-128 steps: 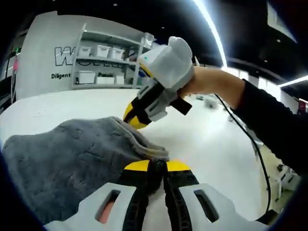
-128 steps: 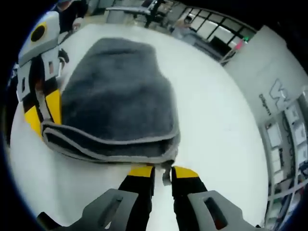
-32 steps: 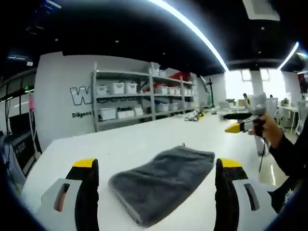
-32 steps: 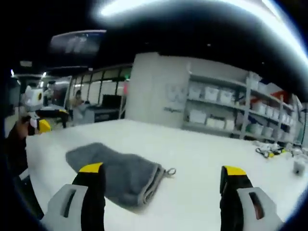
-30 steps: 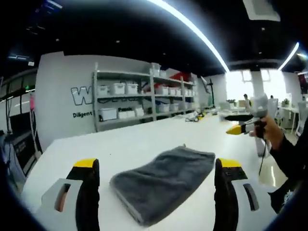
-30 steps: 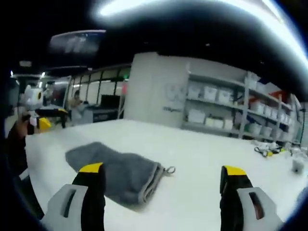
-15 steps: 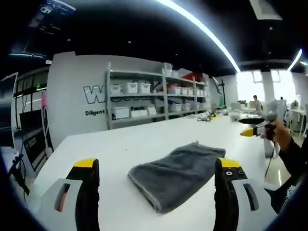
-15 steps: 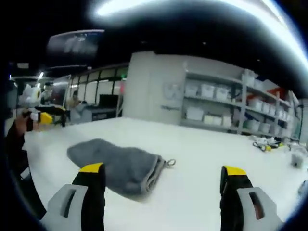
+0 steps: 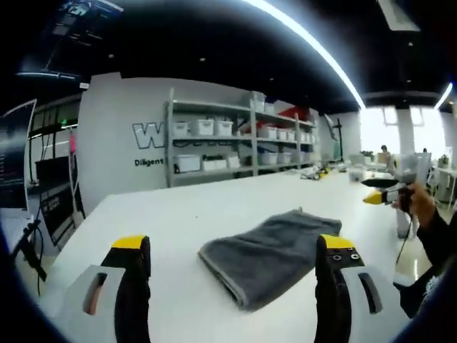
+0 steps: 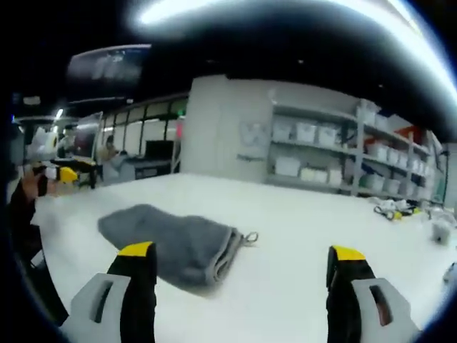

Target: Open the folded towel by lifting each exposed corner and separating the folded layers until the towel lies flat within the target outline without major curled edges

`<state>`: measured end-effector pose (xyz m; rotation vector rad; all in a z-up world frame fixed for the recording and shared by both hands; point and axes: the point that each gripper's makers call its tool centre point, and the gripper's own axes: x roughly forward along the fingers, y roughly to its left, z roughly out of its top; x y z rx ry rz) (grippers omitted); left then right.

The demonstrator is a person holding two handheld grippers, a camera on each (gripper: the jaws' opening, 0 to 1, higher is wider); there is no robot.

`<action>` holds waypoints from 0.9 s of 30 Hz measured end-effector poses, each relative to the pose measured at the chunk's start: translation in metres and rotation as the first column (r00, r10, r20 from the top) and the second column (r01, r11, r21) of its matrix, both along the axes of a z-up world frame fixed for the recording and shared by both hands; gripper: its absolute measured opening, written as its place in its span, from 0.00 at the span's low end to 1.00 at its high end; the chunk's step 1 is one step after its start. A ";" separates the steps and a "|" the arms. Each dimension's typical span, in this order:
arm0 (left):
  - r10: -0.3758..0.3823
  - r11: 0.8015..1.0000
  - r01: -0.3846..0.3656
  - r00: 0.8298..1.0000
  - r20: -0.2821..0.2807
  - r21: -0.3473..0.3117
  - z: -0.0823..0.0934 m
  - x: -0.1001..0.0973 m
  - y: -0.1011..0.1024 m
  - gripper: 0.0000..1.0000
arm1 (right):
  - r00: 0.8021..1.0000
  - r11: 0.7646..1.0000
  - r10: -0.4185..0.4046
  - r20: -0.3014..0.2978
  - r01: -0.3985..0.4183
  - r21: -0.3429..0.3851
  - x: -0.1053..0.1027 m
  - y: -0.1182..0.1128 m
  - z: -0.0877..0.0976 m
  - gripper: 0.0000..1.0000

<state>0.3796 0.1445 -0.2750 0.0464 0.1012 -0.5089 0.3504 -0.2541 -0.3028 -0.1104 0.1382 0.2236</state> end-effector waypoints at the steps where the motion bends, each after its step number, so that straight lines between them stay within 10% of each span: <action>1: 0.002 1.000 -0.002 1.000 -0.001 0.007 -0.002 0.000 0.001 0.94 | 1.000 1.000 0.004 -0.008 -0.004 0.003 0.000 0.001 -0.002 1.00; 27: -0.024 0.997 0.037 0.982 -0.187 0.069 -0.075 0.008 -0.008 0.78 | 0.996 0.999 0.033 -0.088 -0.031 0.026 0.010 0.011 -0.033 0.98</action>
